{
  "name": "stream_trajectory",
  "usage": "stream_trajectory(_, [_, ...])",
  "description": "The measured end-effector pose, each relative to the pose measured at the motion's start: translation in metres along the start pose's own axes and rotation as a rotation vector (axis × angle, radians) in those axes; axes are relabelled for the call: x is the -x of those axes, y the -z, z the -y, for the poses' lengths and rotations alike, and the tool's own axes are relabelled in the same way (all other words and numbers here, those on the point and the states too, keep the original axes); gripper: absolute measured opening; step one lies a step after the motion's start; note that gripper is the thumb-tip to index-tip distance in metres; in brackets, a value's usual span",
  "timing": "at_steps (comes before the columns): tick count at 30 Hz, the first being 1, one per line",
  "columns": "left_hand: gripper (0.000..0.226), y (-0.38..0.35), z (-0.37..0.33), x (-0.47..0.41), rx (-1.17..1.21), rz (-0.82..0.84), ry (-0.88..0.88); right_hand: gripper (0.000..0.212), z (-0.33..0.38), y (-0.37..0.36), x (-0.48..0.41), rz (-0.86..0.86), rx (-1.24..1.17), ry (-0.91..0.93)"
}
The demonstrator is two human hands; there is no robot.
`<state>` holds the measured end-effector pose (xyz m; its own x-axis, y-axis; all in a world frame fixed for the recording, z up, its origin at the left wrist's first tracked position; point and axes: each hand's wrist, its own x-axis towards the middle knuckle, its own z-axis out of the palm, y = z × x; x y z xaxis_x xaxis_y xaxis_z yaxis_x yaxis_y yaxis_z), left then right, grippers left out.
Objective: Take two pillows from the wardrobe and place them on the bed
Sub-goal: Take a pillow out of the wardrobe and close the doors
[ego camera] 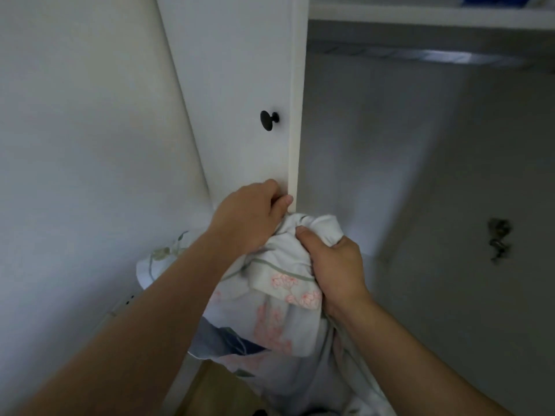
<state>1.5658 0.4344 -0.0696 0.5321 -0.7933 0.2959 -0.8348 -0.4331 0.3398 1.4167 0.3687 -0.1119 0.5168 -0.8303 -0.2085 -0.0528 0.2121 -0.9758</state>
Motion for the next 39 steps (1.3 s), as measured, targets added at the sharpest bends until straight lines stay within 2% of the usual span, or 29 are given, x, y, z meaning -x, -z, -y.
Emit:
stream_trajectory(6, [0.026,-0.027,-0.011,-0.061,0.039,0.051,-0.099,0.018,0.008,0.023,-0.016,-0.157,-0.028,0.060])
stream_trajectory(14, [0.028,-0.051,-0.012,-0.121,0.156,0.058,-0.091,0.041,0.011,0.035,-0.039,-0.316,-0.004,0.085])
stream_trajectory(21, [0.023,-0.066,-0.011,-0.156,0.300,0.082,-0.124,0.030,0.013,0.024,-0.045,-0.374,-0.056,0.100])
stream_trajectory(25, [0.023,-0.070,-0.010,-0.171,0.301,0.097,-0.158,0.021,0.015,0.015,-0.047,-0.416,-0.114,0.101])
stream_trajectory(35, [0.019,-0.080,-0.004,-0.184,0.281,0.103,-0.241,0.027,0.014,-0.004,-0.050,-0.476,-0.168,0.100])
stream_trajectory(39, [0.028,-0.076,-0.007,-0.176,0.275,0.165,-0.232,0.029,0.013,-0.006,-0.051,-0.485,-0.174,0.088])
